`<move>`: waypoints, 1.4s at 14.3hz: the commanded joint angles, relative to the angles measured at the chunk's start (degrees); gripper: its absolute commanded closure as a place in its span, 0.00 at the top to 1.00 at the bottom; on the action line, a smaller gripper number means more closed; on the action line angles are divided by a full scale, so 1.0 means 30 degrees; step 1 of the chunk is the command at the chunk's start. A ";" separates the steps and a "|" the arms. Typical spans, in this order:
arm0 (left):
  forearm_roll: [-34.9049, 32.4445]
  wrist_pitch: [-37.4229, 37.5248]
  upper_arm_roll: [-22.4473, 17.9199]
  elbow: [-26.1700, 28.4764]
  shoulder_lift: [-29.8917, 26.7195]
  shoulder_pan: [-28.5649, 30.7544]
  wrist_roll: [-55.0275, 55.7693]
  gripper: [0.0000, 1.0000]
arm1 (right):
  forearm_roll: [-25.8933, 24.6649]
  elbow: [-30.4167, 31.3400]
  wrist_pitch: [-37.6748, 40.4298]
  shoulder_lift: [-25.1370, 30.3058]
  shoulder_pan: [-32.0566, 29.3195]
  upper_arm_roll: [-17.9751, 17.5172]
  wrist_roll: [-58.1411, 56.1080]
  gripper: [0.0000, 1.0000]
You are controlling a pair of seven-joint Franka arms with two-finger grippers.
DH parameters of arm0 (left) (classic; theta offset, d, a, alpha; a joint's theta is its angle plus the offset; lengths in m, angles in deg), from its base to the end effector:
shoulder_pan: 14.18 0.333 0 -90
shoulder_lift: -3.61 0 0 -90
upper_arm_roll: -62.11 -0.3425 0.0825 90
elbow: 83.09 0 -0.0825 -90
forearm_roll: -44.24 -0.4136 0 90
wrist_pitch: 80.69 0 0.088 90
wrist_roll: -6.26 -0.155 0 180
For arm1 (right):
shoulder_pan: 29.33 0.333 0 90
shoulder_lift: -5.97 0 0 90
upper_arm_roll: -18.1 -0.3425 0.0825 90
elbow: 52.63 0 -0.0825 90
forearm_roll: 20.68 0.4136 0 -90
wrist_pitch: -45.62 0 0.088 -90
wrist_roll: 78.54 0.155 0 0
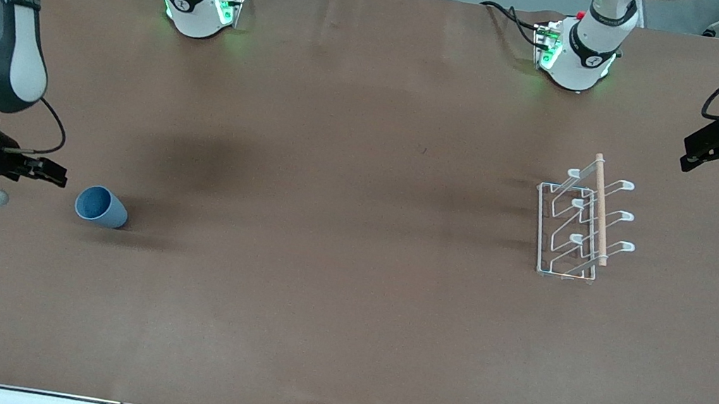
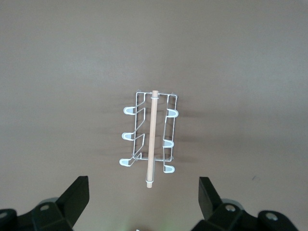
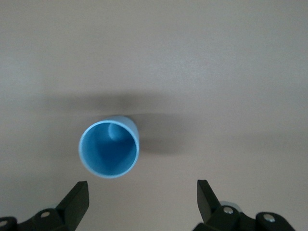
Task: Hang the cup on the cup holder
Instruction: 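Close the right gripper around the blue cup's rim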
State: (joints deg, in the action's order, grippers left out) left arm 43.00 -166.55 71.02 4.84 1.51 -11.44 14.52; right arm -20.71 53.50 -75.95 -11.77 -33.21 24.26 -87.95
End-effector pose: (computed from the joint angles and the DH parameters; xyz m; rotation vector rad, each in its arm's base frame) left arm 0.5615 -0.0589 0.6355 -3.1140 -0.0594 -0.0055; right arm 0.6445 -0.1114 0.3148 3.1146 -0.0098 -0.0677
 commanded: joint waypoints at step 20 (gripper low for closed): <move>-0.0259 0.0026 0.0077 -0.0483 0.0320 -0.0093 0.0176 1.00 | 0.2237 -0.0041 -0.1791 -0.1618 -0.0464 -0.0294 -0.0290 0.02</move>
State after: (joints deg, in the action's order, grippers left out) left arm 43.00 -166.56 71.03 4.78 1.66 -11.45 14.52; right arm -14.76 53.58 -84.44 -20.60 -34.14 23.67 -88.28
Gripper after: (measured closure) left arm 0.000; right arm 0.952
